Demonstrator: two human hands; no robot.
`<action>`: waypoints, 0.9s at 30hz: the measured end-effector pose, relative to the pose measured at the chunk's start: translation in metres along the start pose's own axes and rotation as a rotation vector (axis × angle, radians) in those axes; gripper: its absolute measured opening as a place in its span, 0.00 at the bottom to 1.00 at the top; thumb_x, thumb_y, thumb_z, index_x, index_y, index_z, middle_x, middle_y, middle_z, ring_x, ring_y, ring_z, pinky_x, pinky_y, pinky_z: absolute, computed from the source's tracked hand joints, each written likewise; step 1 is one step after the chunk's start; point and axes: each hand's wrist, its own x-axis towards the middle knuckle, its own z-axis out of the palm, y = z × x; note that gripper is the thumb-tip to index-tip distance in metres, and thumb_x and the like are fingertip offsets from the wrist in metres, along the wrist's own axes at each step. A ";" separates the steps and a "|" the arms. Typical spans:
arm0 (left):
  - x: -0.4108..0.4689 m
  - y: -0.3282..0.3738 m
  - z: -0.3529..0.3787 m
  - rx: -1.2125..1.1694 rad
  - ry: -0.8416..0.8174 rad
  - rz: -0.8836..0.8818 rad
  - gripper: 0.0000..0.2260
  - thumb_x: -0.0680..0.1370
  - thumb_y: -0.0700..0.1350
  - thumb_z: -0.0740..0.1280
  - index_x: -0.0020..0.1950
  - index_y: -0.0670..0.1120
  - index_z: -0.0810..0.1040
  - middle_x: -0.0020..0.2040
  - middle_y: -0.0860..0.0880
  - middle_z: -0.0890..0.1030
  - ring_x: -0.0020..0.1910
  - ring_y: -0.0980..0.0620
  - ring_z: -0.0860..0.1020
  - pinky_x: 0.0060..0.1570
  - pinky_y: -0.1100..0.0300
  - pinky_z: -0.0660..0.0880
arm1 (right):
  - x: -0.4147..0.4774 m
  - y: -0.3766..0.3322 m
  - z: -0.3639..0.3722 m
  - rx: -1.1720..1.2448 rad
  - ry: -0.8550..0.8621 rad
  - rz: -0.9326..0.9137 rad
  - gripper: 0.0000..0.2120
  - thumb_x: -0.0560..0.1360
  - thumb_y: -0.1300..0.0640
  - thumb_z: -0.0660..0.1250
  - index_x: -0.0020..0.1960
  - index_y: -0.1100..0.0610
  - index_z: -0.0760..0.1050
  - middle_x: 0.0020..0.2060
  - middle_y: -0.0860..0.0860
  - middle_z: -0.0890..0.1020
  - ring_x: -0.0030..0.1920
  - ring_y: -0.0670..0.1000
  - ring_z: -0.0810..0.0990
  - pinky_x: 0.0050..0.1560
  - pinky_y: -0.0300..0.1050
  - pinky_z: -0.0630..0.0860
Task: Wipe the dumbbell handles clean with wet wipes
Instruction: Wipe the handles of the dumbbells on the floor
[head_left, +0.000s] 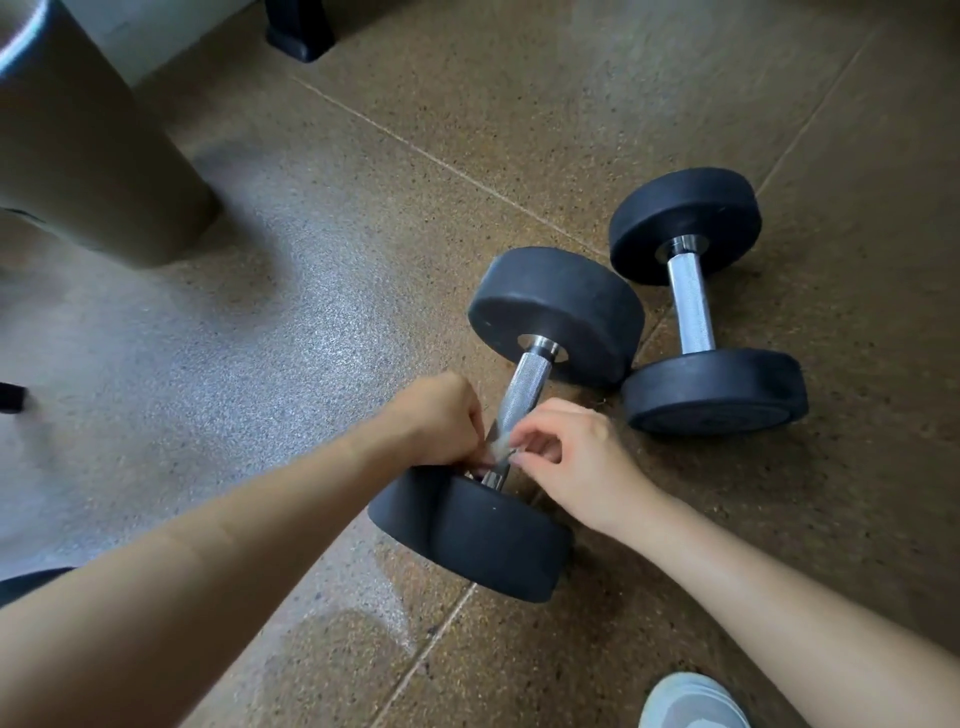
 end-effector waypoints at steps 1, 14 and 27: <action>0.000 0.004 -0.002 0.003 0.013 0.017 0.05 0.69 0.45 0.75 0.41 0.45 0.84 0.41 0.46 0.84 0.43 0.47 0.81 0.40 0.61 0.74 | -0.001 -0.001 0.001 0.015 0.002 -0.005 0.08 0.67 0.65 0.74 0.45 0.56 0.81 0.42 0.49 0.78 0.38 0.46 0.78 0.41 0.39 0.76; -0.084 -0.026 0.024 -0.179 0.167 0.205 0.29 0.73 0.70 0.56 0.66 0.54 0.73 0.64 0.53 0.76 0.64 0.56 0.71 0.65 0.64 0.63 | 0.051 0.015 -0.004 -0.553 0.180 -0.343 0.07 0.72 0.62 0.61 0.39 0.60 0.78 0.36 0.56 0.77 0.41 0.60 0.79 0.39 0.51 0.77; -0.084 -0.028 0.059 -0.249 0.451 0.213 0.37 0.66 0.72 0.62 0.69 0.53 0.70 0.71 0.51 0.67 0.71 0.51 0.63 0.72 0.52 0.60 | -0.001 0.003 0.015 0.211 0.027 0.030 0.11 0.71 0.71 0.70 0.49 0.58 0.83 0.48 0.52 0.72 0.43 0.45 0.78 0.45 0.32 0.76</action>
